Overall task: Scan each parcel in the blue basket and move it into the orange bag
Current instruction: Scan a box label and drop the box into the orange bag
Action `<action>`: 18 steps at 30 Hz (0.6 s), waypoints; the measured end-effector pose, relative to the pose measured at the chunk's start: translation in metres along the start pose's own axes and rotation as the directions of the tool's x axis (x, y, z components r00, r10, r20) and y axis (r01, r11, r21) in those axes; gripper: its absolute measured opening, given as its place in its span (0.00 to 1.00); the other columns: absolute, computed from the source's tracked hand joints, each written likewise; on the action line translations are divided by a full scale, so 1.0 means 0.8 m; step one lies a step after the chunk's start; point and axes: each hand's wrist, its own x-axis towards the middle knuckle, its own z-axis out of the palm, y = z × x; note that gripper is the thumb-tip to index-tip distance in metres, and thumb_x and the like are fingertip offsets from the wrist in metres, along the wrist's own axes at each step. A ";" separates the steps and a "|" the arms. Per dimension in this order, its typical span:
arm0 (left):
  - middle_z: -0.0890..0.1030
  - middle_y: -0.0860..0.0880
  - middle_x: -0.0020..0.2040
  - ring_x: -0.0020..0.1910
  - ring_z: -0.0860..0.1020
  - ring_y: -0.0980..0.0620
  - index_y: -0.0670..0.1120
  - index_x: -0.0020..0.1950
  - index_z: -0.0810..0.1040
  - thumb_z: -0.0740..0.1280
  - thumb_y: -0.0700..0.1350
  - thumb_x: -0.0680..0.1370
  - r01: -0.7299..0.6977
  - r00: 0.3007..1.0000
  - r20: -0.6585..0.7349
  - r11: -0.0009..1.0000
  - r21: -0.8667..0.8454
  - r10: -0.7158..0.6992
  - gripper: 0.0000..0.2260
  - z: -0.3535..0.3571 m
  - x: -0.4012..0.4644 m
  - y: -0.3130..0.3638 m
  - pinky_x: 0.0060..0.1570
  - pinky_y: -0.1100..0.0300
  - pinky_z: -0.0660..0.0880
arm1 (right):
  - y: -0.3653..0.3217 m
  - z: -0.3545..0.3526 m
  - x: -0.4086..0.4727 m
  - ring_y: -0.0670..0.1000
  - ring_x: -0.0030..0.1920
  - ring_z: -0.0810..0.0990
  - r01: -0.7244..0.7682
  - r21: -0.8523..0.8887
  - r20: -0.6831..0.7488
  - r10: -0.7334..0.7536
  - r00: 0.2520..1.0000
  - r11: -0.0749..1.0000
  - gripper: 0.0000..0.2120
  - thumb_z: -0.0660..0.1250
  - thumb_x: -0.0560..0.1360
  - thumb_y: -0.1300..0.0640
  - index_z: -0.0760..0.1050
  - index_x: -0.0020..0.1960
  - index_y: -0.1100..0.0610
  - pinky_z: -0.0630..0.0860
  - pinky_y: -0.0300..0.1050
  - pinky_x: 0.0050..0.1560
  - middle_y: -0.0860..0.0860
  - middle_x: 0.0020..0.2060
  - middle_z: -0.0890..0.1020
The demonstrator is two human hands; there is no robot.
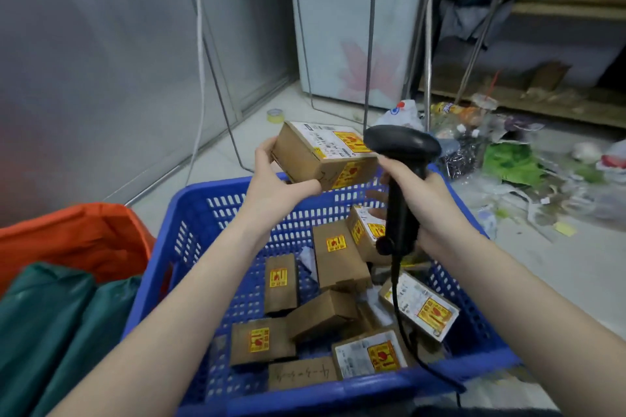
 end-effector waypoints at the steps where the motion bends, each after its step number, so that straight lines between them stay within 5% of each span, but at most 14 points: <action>1: 0.67 0.56 0.70 0.62 0.71 0.58 0.56 0.73 0.56 0.74 0.36 0.68 -0.025 1.000 -0.001 0.999 -0.034 0.025 0.41 -0.008 -0.011 0.004 0.54 0.73 0.68 | -0.004 0.005 -0.007 0.49 0.37 0.85 -0.002 0.032 -0.014 0.002 1.000 0.999 0.13 0.71 0.74 0.49 0.75 0.54 0.55 0.83 0.50 0.45 0.49 0.34 0.84; 3: 0.67 0.55 0.72 0.59 0.78 0.55 0.60 0.70 0.56 0.71 0.31 0.68 -0.064 0.998 -0.014 0.992 -0.110 0.062 0.41 -0.023 -0.033 0.009 0.55 0.63 0.75 | -0.009 0.015 -0.019 0.53 0.42 0.85 -0.011 0.057 -0.024 0.013 1.000 0.998 0.16 0.71 0.73 0.48 0.76 0.55 0.56 0.82 0.52 0.47 0.52 0.39 0.84; 5: 0.69 0.54 0.71 0.52 0.81 0.59 0.62 0.68 0.56 0.68 0.27 0.69 -0.073 0.997 -0.031 0.982 -0.174 0.069 0.41 -0.034 -0.050 0.007 0.49 0.64 0.77 | -0.009 0.025 -0.030 0.55 0.46 0.85 -0.007 0.085 -0.040 0.010 0.999 0.996 0.19 0.72 0.72 0.47 0.75 0.58 0.55 0.82 0.53 0.47 0.56 0.46 0.84; 10: 0.72 0.55 0.65 0.59 0.77 0.54 0.61 0.72 0.56 0.66 0.23 0.69 -0.001 0.999 -0.032 0.962 -0.275 -0.008 0.44 -0.048 -0.072 -0.015 0.62 0.46 0.74 | 0.006 0.038 -0.044 0.52 0.44 0.85 0.018 0.130 -0.032 -0.014 0.999 0.991 0.13 0.72 0.72 0.51 0.73 0.53 0.50 0.82 0.47 0.42 0.55 0.47 0.85; 18: 0.70 0.56 0.67 0.54 0.80 0.60 0.60 0.68 0.55 0.69 0.25 0.69 -0.089 0.993 0.063 0.989 -0.120 0.097 0.42 -0.034 -0.071 -0.020 0.47 0.63 0.77 | 0.014 0.038 -0.029 0.52 0.47 0.85 0.123 0.141 -0.082 -0.112 0.990 0.982 0.13 0.74 0.70 0.55 0.73 0.50 0.46 0.80 0.57 0.54 0.50 0.49 0.84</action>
